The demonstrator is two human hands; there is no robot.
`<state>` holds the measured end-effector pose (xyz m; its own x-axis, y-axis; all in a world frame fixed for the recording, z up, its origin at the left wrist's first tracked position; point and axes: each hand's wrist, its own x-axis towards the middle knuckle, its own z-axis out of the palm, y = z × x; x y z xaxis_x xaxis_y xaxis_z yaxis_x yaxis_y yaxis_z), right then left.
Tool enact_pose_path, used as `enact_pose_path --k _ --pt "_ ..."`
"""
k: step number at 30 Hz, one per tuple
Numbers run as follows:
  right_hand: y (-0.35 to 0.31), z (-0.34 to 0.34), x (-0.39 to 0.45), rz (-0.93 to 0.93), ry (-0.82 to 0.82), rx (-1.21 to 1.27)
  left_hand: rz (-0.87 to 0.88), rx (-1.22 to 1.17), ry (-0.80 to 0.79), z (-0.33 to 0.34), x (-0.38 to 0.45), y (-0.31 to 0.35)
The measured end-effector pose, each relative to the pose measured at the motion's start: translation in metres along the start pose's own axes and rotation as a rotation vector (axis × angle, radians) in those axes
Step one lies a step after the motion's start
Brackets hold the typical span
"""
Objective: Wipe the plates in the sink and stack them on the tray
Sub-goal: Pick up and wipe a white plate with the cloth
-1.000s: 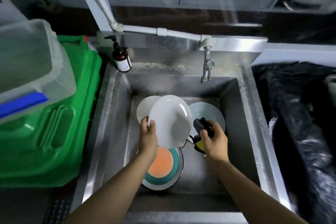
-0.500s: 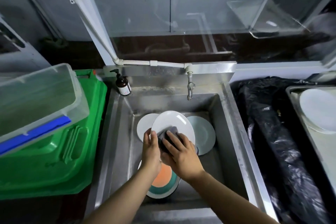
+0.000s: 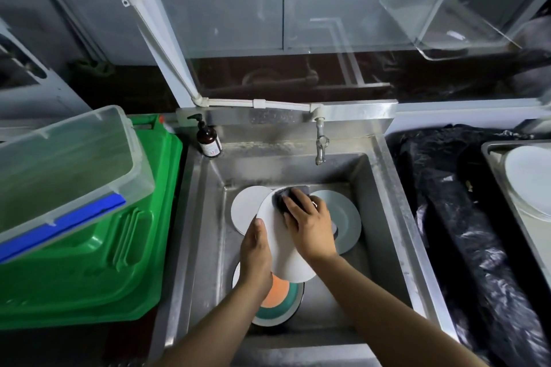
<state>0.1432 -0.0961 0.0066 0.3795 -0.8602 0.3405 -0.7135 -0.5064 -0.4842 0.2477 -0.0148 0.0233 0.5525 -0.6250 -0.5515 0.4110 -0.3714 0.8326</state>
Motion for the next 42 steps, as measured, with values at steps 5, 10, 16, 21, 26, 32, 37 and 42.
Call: enact_pose_path --k 5,10,16,21,26,32,37,42 --pt "-0.018 0.029 -0.039 -0.192 -0.105 0.097 -0.004 -0.001 0.026 0.001 0.007 0.010" --pt "0.007 0.016 -0.032 -0.181 -0.065 0.075 -0.015 0.047 0.019 -0.006 0.009 0.000" --pt "0.025 0.014 -0.030 0.159 -0.066 0.035 -0.070 0.080 0.021 -0.006 0.006 -0.002" --pt "-0.018 0.014 -0.067 -0.103 -0.092 0.167 -0.085 0.045 0.041 0.000 0.017 0.004" --pt "0.019 0.015 -0.051 -0.022 -0.118 0.088 -0.100 0.047 0.022 -0.006 0.019 0.004" --pt "0.007 0.012 -0.055 0.145 -0.104 0.091 -0.115 0.005 0.036 0.000 0.020 0.005" --pt "-0.005 0.005 -0.071 -0.137 -0.183 0.167 -0.127 -0.062 0.025 0.005 0.023 0.012" --pt "0.042 0.000 -0.047 0.195 -0.226 0.050 -0.131 -0.028 0.002 -0.008 0.031 0.006"
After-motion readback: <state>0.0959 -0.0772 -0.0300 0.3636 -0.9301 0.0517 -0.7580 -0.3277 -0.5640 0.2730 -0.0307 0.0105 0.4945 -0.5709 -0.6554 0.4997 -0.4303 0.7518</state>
